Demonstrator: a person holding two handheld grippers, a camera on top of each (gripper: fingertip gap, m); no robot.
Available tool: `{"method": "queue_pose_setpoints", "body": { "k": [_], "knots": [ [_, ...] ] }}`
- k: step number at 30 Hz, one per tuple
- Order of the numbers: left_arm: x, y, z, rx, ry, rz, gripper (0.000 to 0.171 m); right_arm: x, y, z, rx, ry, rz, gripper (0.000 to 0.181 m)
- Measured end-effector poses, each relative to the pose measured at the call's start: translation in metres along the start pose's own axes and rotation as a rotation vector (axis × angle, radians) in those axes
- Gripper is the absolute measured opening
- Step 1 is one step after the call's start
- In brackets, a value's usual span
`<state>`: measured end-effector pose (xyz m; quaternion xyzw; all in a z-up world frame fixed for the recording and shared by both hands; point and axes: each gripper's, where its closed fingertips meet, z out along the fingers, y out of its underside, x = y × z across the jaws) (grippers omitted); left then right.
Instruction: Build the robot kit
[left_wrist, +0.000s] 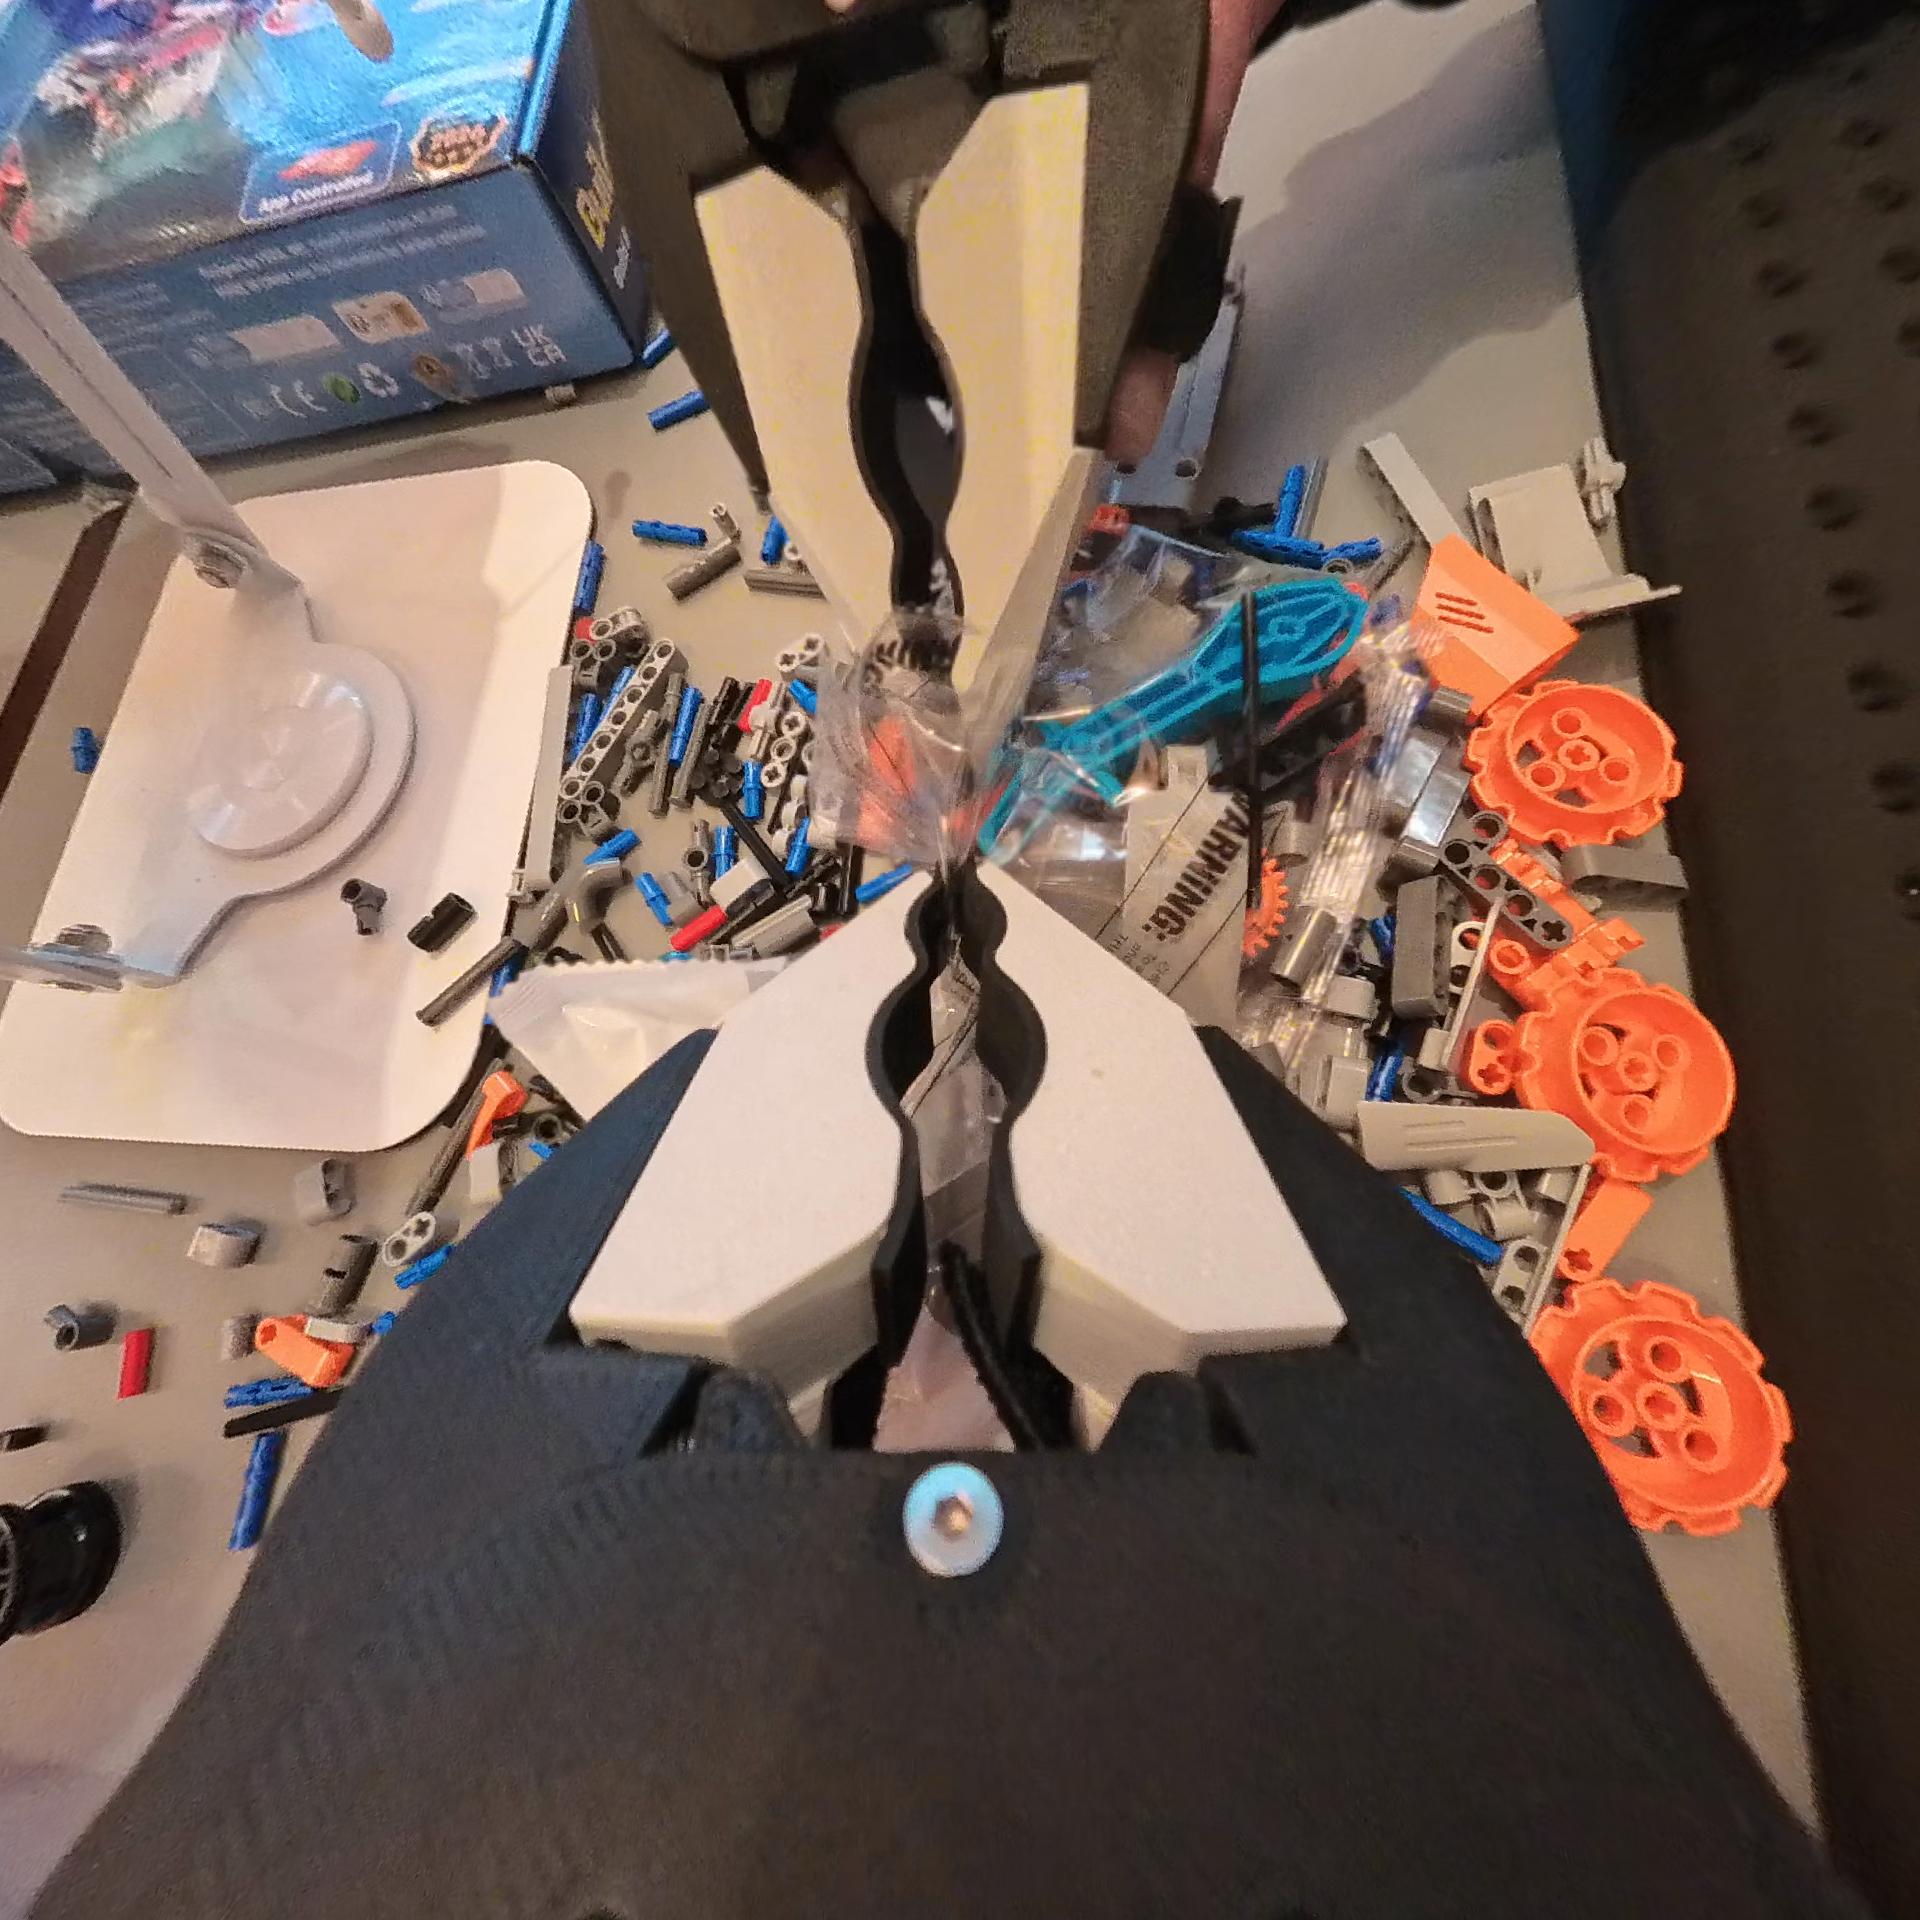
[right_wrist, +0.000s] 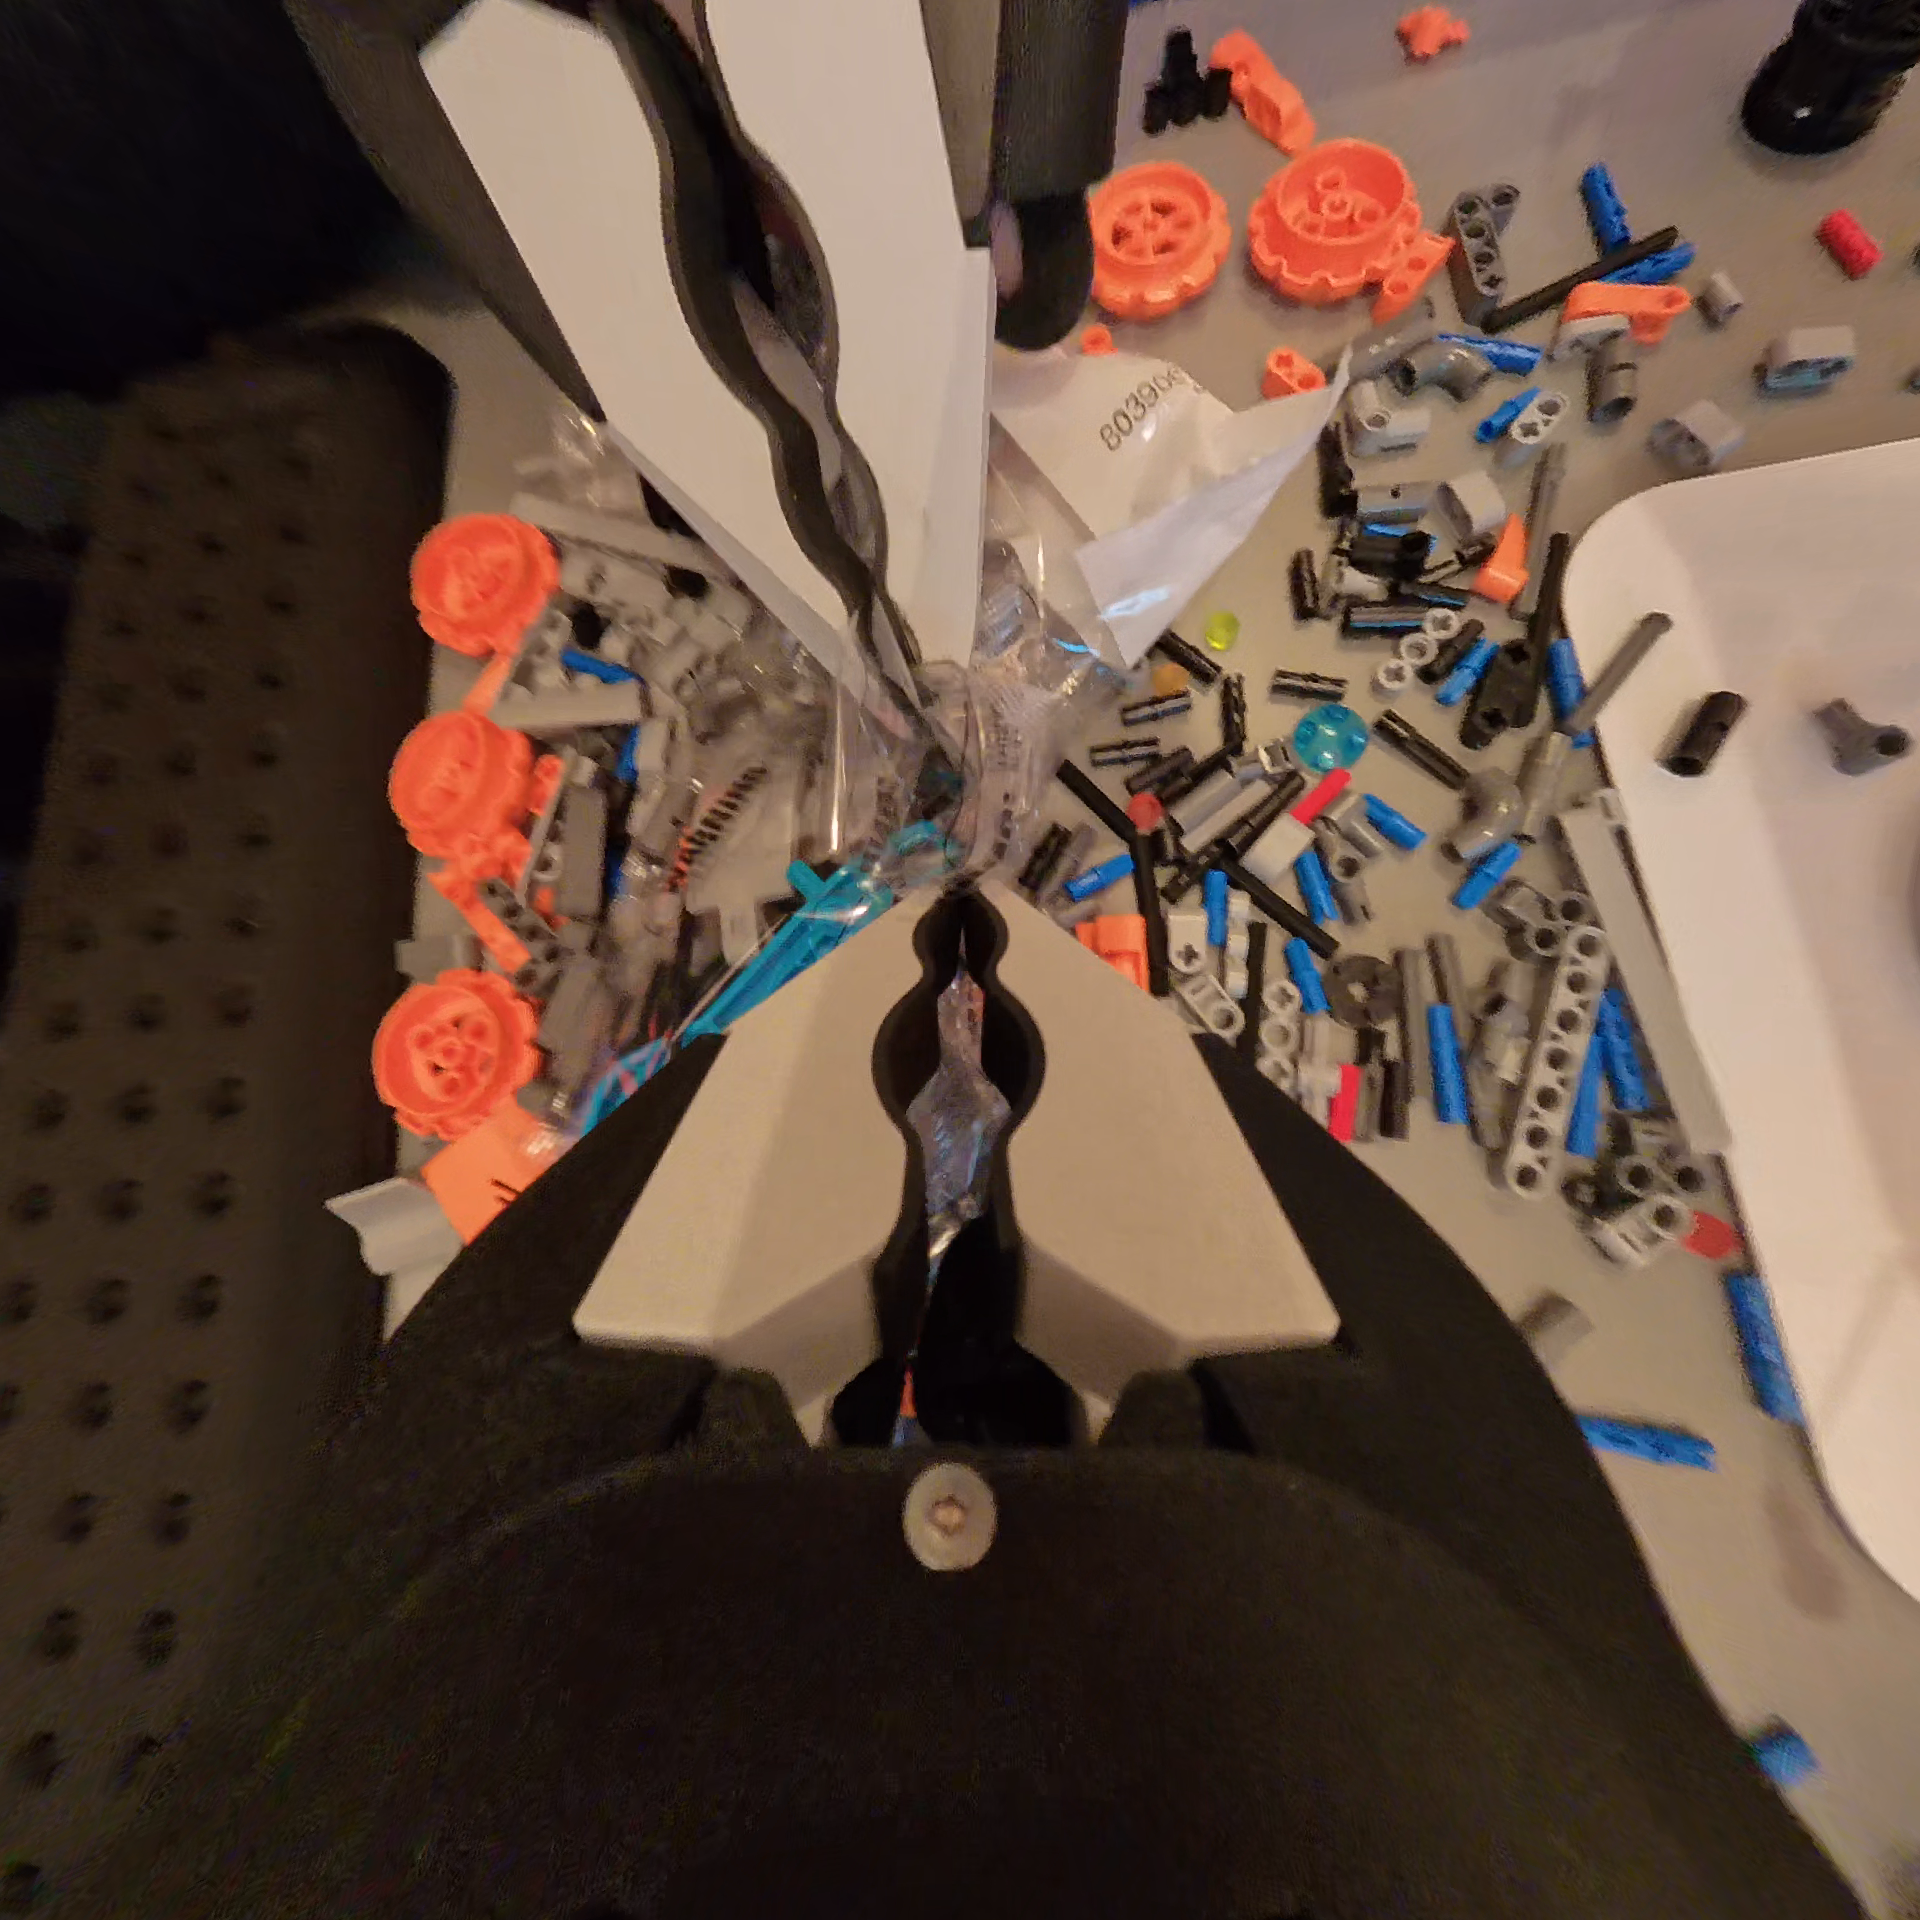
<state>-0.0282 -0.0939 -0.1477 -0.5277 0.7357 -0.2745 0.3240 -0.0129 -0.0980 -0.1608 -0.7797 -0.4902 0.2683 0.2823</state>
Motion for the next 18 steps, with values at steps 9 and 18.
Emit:
{"method": "queue_pose_setpoints", "body": {
  "k": [9, 18],
  "knots": [
    [-0.002, -0.002, -0.001, 0.001, -0.029, 0.029, 0.000, -0.011, -0.002, -0.008, 0.026, -0.203, 0.183, 0.001],
    [-0.004, -0.011, -0.002, 0.016, -0.076, 0.074, 0.000, -0.017, -0.003, -0.006, -0.021, -0.226, 0.196, 0.017]
  ]
}}
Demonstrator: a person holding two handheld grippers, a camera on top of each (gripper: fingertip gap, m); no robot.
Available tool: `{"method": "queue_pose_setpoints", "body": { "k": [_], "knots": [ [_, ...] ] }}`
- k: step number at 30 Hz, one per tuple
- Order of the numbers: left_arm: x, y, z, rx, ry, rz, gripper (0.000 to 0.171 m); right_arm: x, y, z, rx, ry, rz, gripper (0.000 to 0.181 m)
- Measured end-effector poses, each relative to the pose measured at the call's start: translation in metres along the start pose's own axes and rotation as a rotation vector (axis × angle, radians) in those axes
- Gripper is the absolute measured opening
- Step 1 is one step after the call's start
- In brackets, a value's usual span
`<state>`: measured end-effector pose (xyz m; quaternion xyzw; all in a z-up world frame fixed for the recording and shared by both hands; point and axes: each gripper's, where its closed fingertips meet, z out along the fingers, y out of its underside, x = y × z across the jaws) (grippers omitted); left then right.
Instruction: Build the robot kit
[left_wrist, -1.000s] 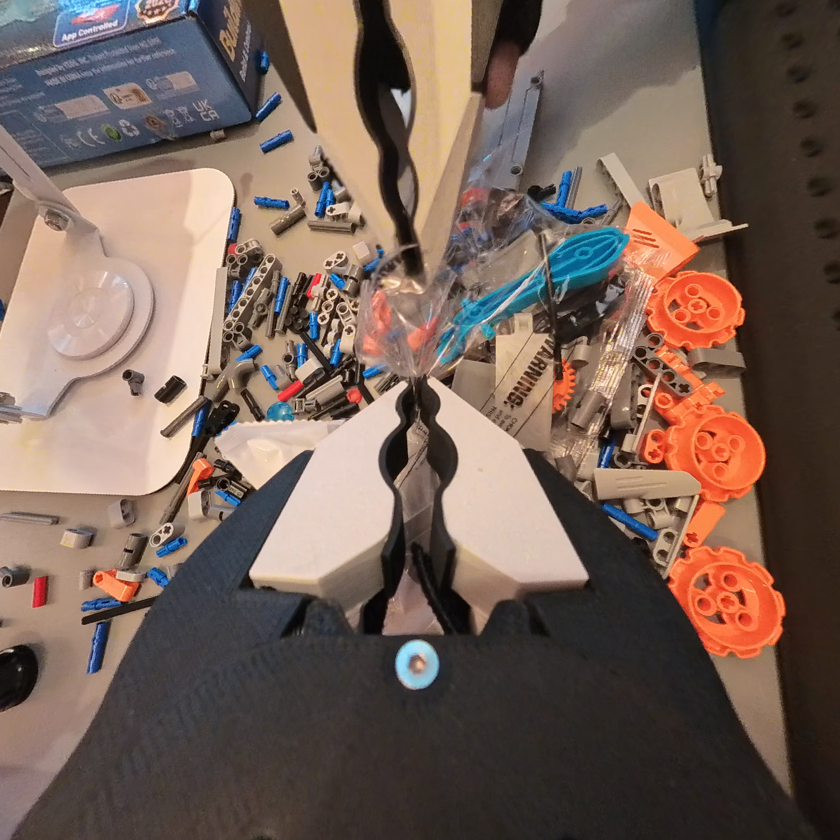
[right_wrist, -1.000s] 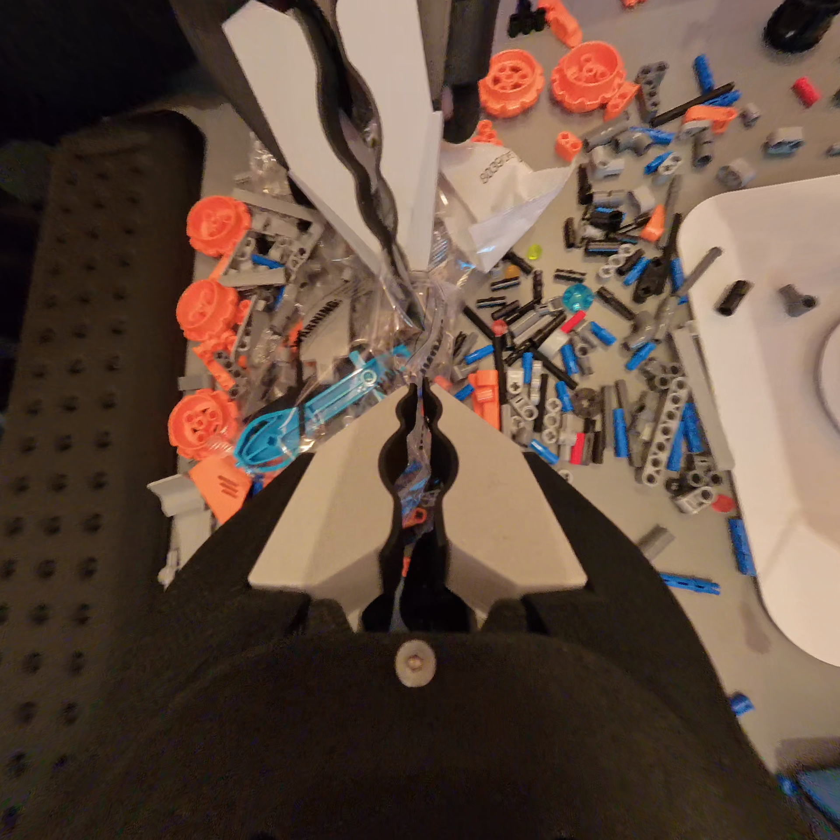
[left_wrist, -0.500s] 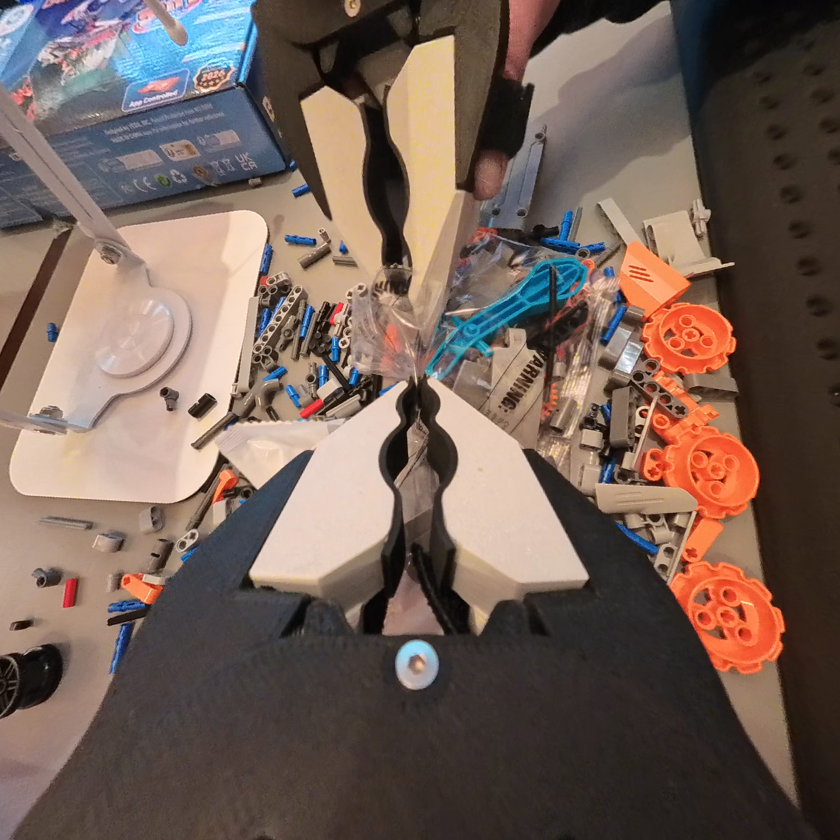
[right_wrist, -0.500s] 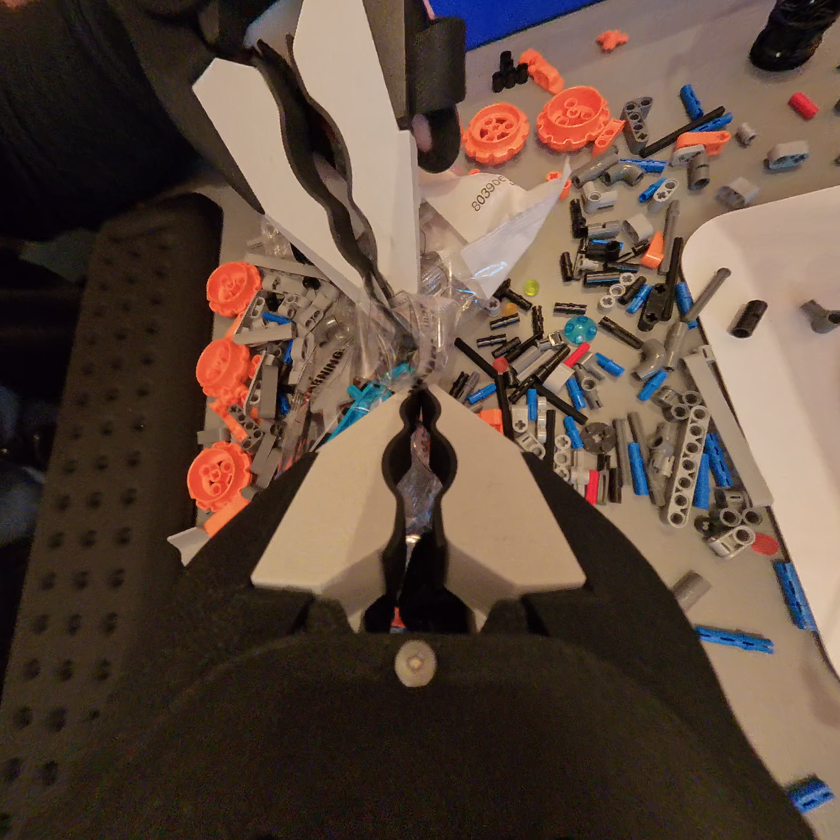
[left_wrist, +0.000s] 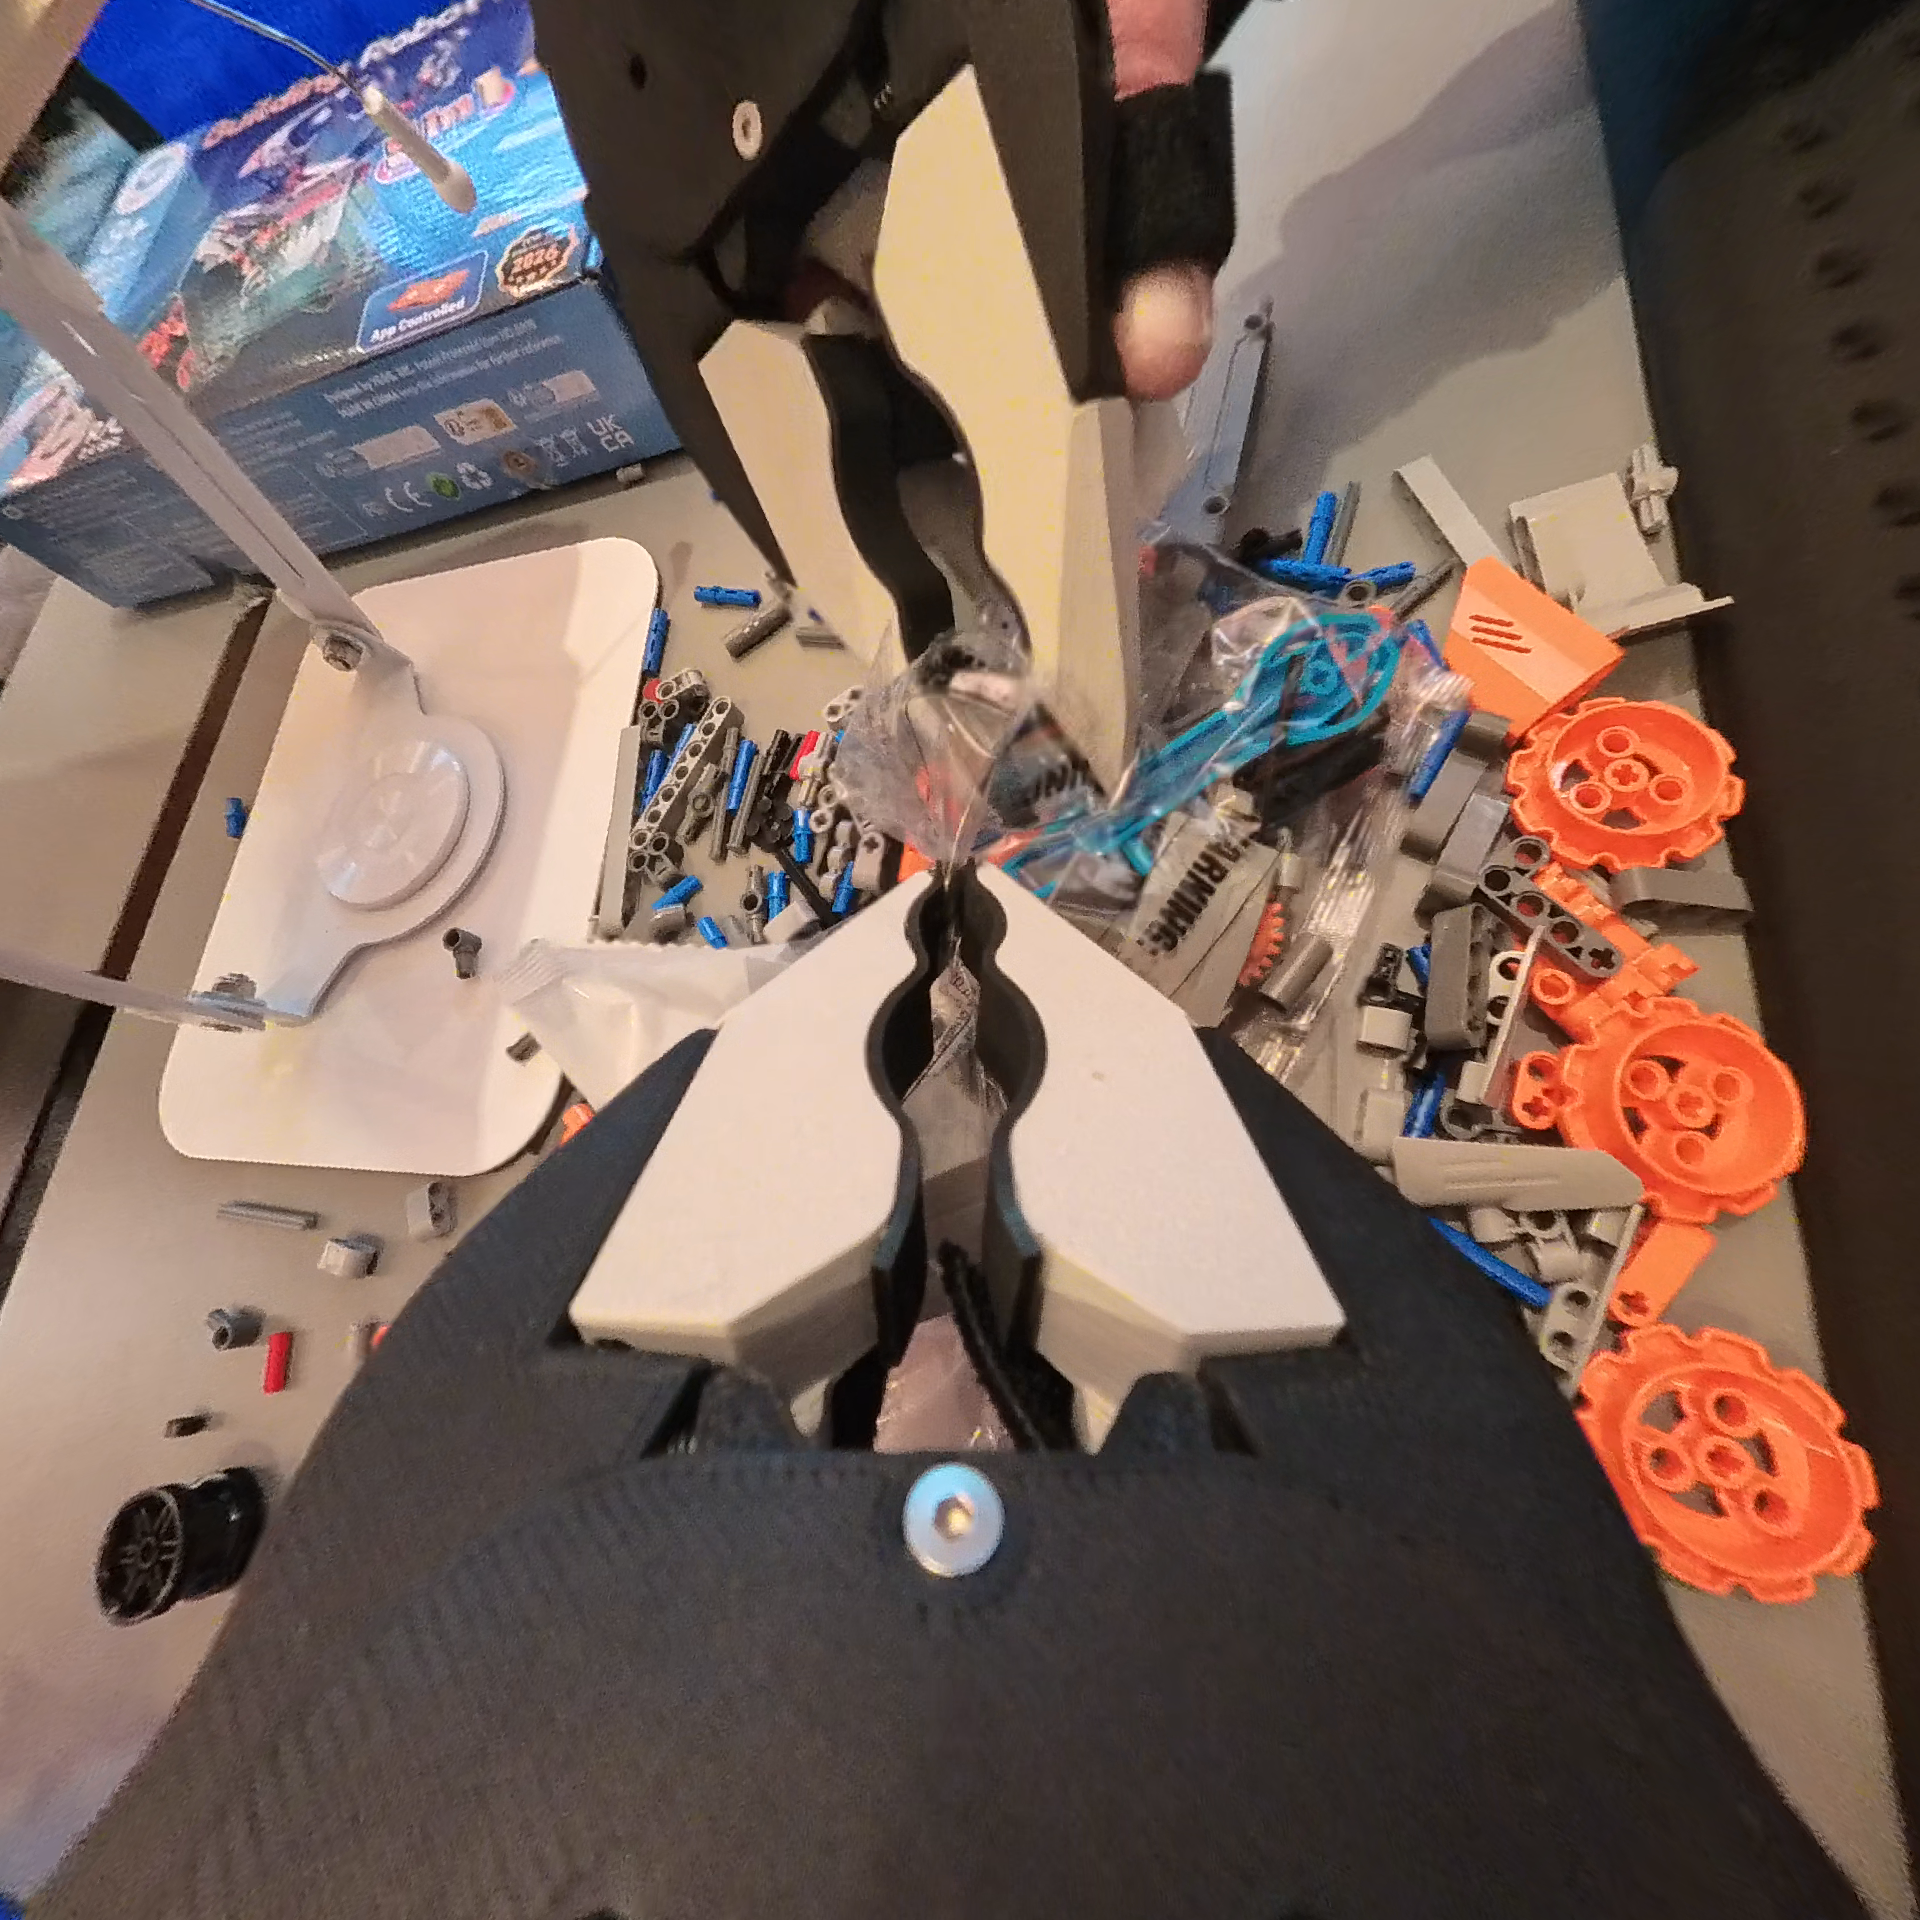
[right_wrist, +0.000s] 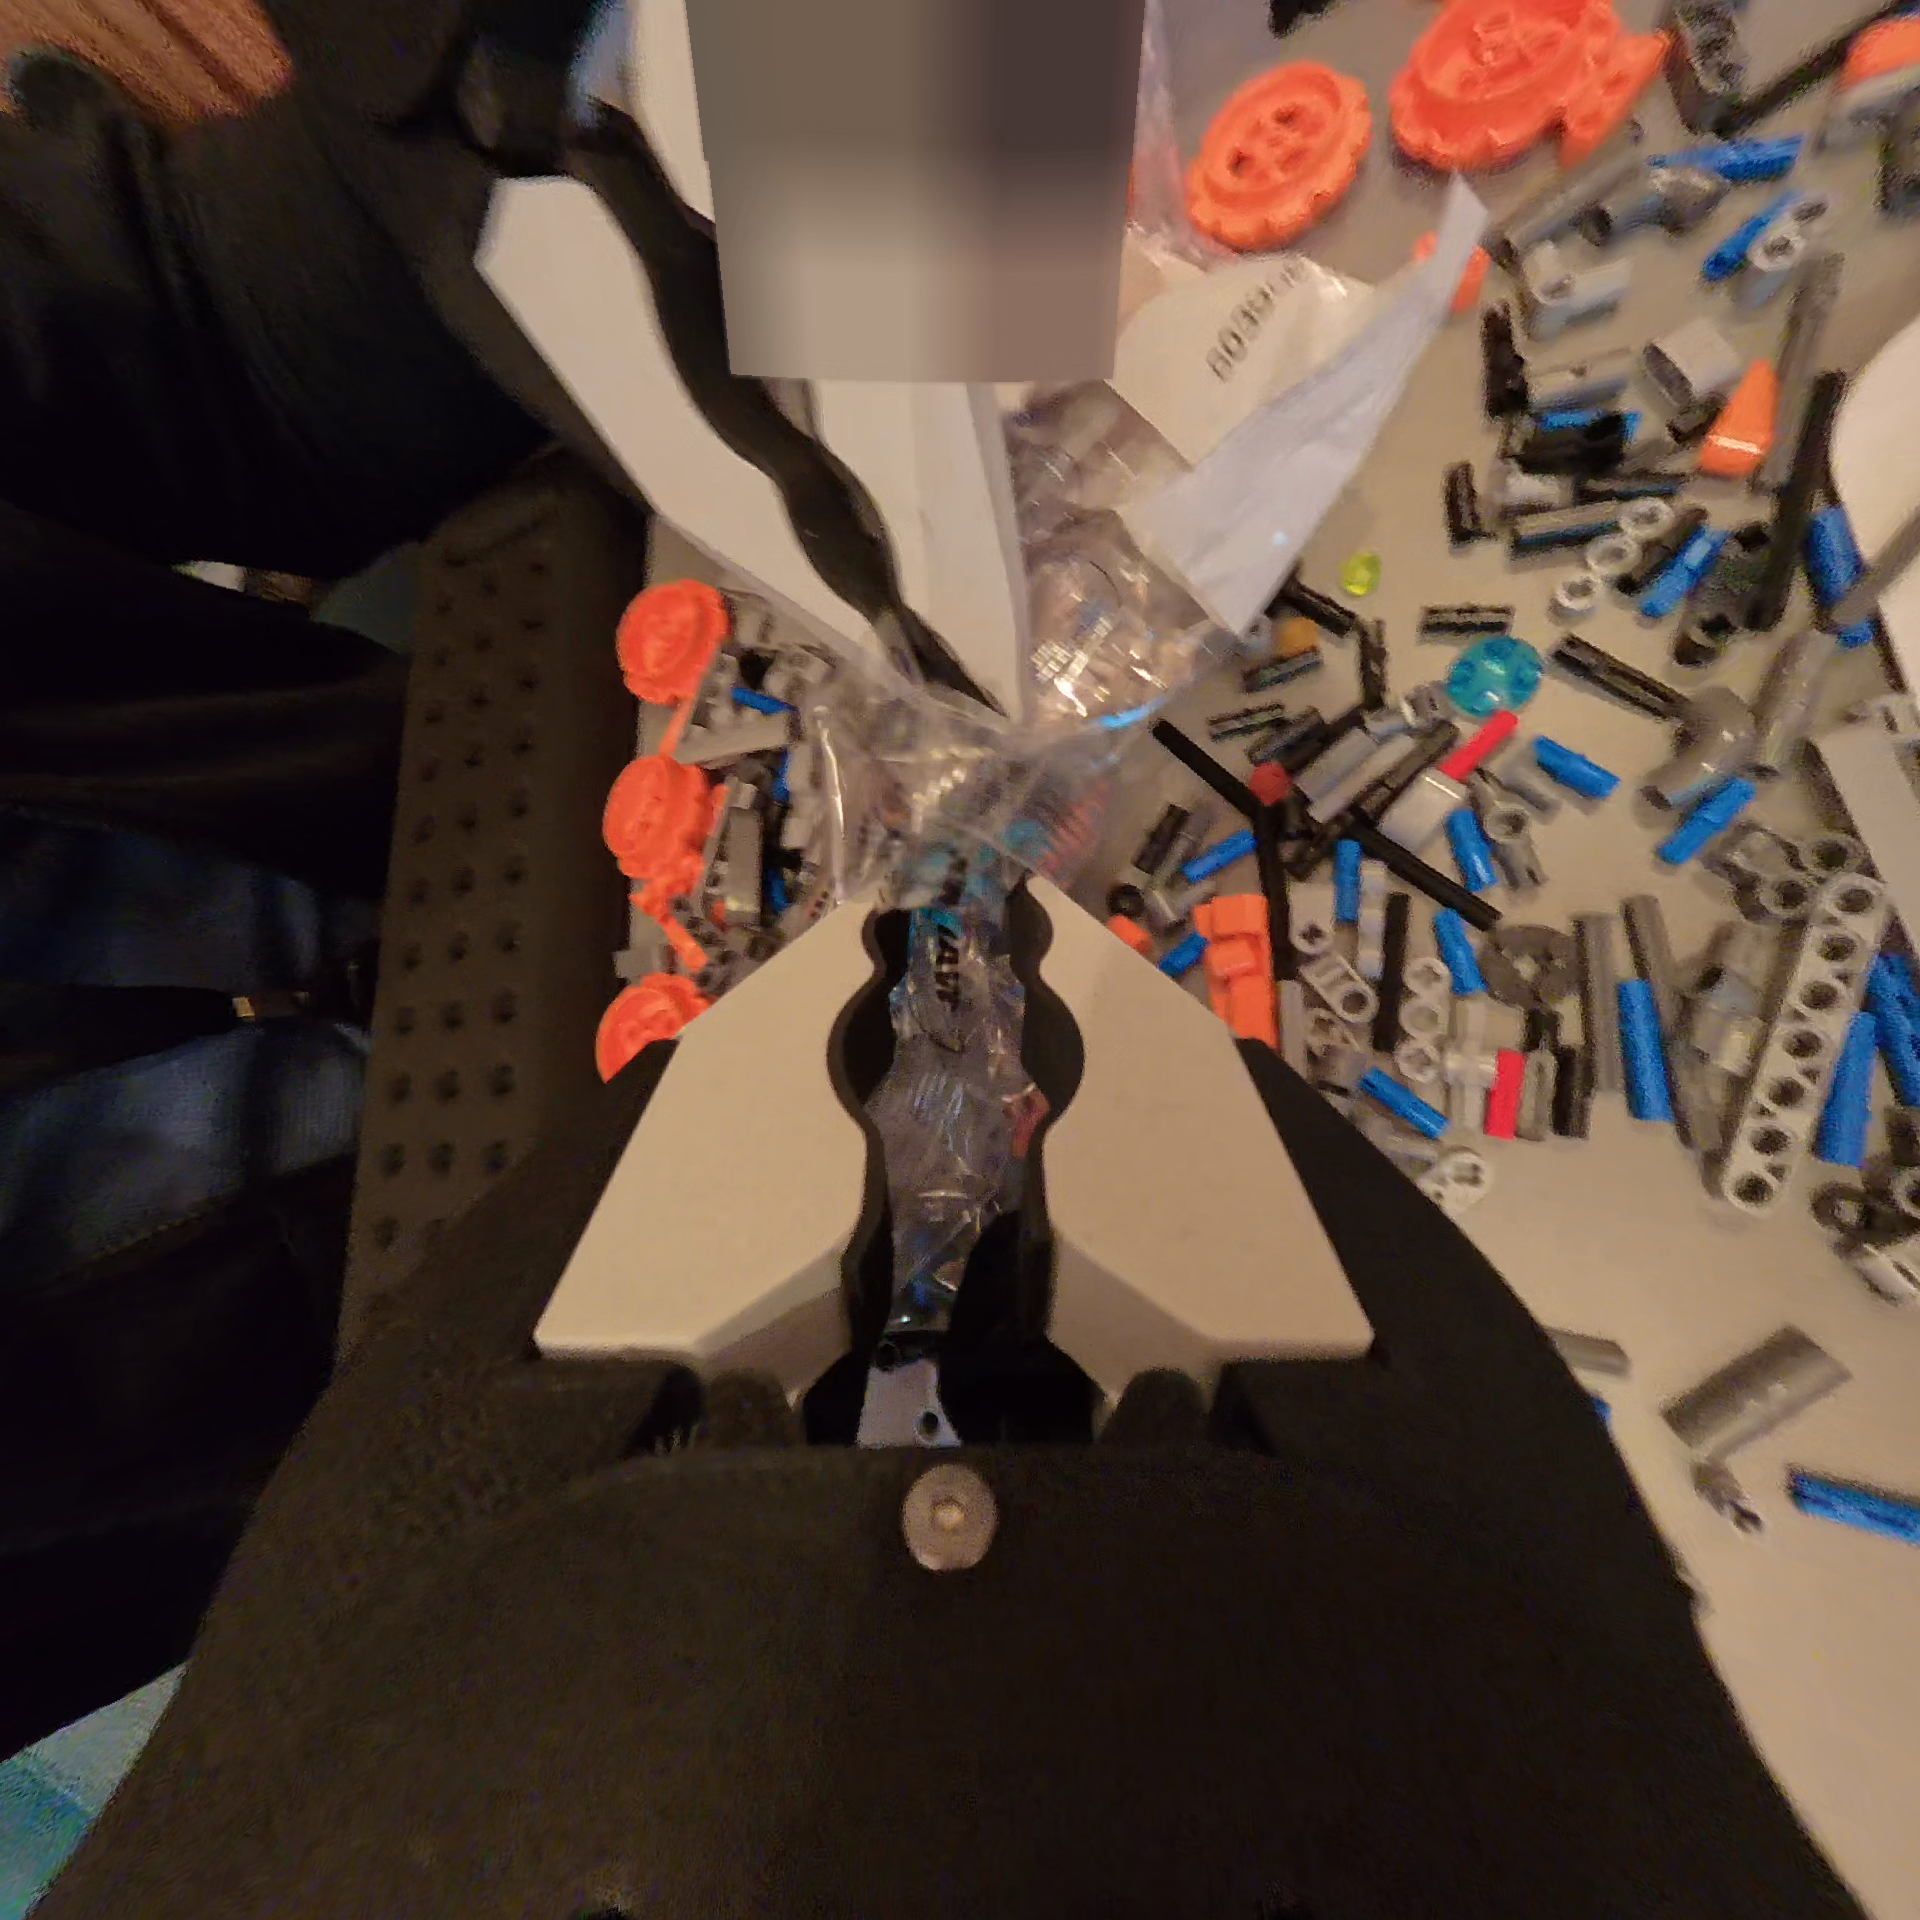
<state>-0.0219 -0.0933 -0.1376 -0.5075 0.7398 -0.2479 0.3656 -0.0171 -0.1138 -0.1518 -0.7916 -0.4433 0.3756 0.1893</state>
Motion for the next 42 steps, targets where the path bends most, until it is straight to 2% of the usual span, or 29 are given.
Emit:
{"method": "queue_pose_setpoints", "body": {
  "k": [8, 12, 19, 25, 33, 36, 42],
  "knots": [
    [-0.001, -0.006, -0.001, 0.001, -0.042, 0.043, 0.000, 0.004, 0.009, -0.003, -0.100, 0.081, 0.013, 0.021],
    [-0.002, -0.010, 0.000, -0.003, -0.065, 0.073, 0.000, 0.001, 0.008, 0.004, -0.103, 0.060, 0.033, 0.015],
    [-0.004, -0.011, 0.002, 0.007, -0.083, 0.070, 0.000, -0.001, 0.003, 0.012, 0.003, 0.038, 0.054, 0.008],
    [-0.011, -0.015, -0.006, 0.050, -0.096, 0.033, 0.000, 0.000, -0.006, 0.002, 0.122, 0.048, 0.056, 0.000],
    [-0.013, -0.014, -0.013, 0.052, -0.087, 0.010, 0.000, -0.004, -0.009, -0.013, 0.189, 0.117, -0.005, 0.000],
    [-0.016, -0.012, -0.015, 0.055, -0.093, -0.016, 0.000, -0.004, -0.011, -0.021, 0.185, 0.203, -0.063, 0.000],
    [-0.014, -0.014, -0.018, 0.083, -0.049, -0.060, 0.000, -0.007, -0.012, -0.030, 0.232, 0.213, -0.048, 0.000]
  ]
}}
